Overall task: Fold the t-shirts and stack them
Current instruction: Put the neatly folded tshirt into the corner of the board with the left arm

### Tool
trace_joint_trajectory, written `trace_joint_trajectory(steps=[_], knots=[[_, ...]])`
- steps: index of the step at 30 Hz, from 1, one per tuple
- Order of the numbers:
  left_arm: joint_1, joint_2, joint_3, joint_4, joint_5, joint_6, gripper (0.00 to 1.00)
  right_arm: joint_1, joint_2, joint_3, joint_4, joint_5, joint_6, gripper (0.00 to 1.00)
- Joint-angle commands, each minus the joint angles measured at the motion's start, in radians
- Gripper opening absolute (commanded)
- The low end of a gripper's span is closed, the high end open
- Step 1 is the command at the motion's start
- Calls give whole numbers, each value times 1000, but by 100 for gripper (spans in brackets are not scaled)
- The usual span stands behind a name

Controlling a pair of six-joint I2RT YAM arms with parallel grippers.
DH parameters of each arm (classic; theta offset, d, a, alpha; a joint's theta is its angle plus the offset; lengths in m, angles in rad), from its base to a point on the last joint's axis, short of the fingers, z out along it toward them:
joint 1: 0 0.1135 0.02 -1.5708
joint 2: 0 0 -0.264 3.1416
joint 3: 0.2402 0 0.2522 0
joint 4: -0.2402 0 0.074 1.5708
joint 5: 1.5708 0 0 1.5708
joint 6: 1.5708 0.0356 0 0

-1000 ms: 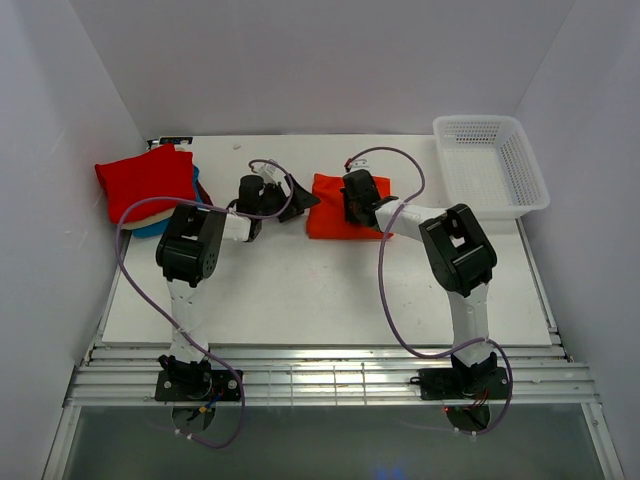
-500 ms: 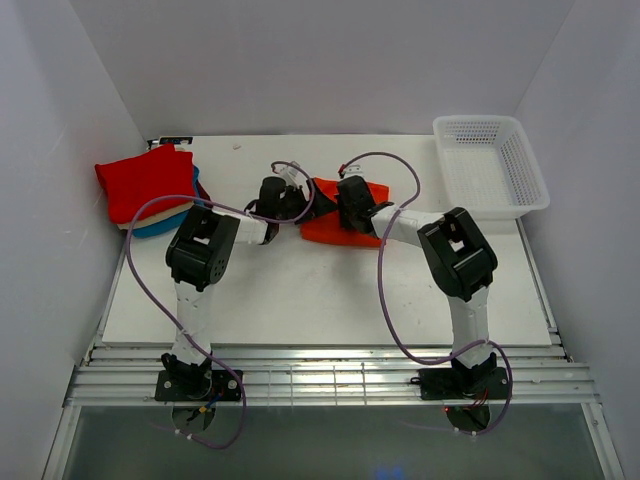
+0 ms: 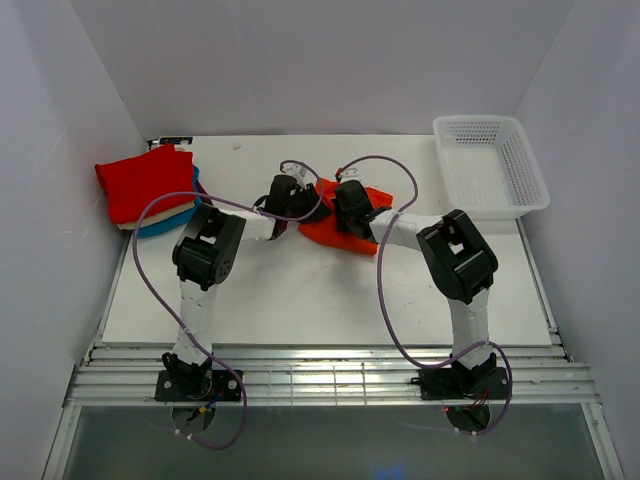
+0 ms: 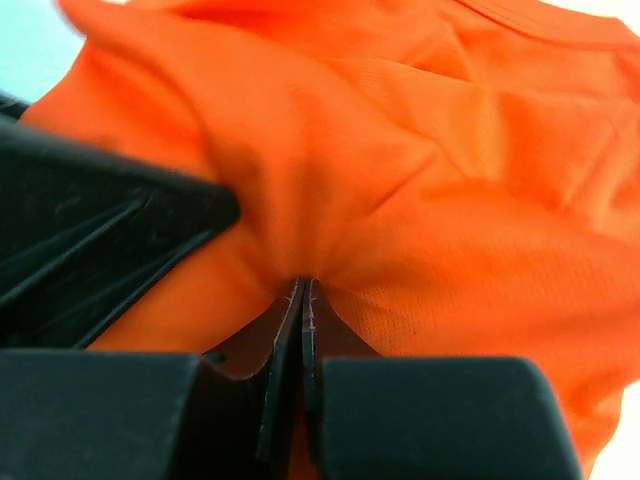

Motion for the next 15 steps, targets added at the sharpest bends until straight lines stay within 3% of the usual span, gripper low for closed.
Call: trace_joint_trajectory(steps=[1, 3, 8, 9, 13, 15], knots=[[-22, 46, 23, -154, -50, 68, 36, 22, -36, -38, -6, -35, 12, 8], [-29, 55, 38, -159, -52, 83, 33, 24, -43, -48, 1, -32, 10, 8], [-46, 20, 50, -209, -145, 126, 1, 31, -86, -79, -9, -5, 3, 11], [-46, 5, 53, -226, -169, 135, 0, 33, -97, -84, -19, 7, 0, 24], [-46, -102, 76, -321, -280, 210, 0, 43, -217, -124, -73, 106, -3, 53], [-46, -135, 93, -381, -378, 255, 0, 47, -296, -168, -111, 156, -3, 55]])
